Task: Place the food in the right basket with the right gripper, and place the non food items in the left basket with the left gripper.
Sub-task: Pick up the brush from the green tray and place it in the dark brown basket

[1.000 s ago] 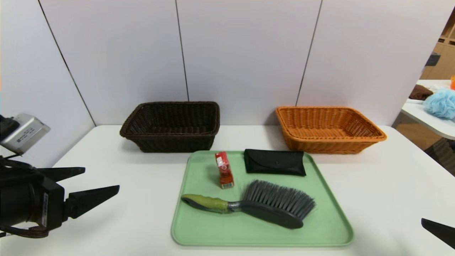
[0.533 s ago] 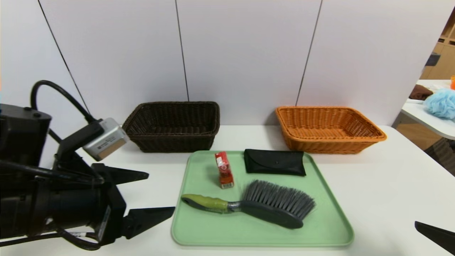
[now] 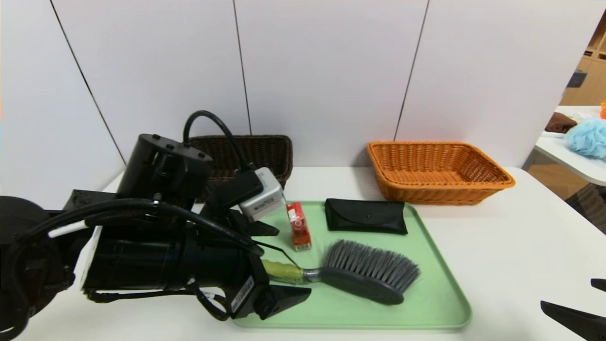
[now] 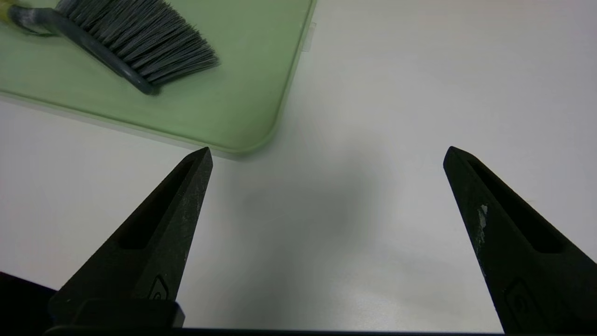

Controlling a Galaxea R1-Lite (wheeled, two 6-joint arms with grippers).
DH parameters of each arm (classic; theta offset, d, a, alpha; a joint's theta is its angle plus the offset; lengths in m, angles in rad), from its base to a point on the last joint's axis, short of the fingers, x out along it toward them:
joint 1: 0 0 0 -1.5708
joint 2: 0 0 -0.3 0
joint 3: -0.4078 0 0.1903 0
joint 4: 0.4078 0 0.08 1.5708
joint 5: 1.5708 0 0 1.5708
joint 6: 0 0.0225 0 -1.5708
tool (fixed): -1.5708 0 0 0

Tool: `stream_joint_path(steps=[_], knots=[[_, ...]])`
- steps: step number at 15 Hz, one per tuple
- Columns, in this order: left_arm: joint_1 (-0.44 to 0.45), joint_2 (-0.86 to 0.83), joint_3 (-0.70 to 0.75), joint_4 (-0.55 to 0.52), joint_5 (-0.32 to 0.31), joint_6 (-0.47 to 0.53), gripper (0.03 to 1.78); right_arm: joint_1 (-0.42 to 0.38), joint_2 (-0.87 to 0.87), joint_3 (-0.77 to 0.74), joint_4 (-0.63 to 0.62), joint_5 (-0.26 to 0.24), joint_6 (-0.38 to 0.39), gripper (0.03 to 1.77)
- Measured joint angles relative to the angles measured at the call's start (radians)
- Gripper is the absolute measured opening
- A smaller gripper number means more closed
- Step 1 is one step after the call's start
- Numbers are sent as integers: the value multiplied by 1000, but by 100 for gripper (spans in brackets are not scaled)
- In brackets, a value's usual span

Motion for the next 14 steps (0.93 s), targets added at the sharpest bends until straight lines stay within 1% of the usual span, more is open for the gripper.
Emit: stream_joint_path(steps=[2, 6, 9, 11, 14], knots=[[-12, 36, -47, 53, -19, 36, 169, 0, 7, 1, -3, 11, 3, 171], [-17, 87, -155, 201, -58, 163, 169, -1, 26, 3, -9, 13, 6, 171], [-17, 129, -236, 323, -60, 273, 169, -1, 31, 3, -10, 15, 7, 171], [-17, 162, -290, 399, -59, 327, 169, -1, 32, 5, -6, 17, 8, 171], [-16, 217, -361, 480, -59, 393, 169, -1, 29, 20, -11, 22, 10, 171]])
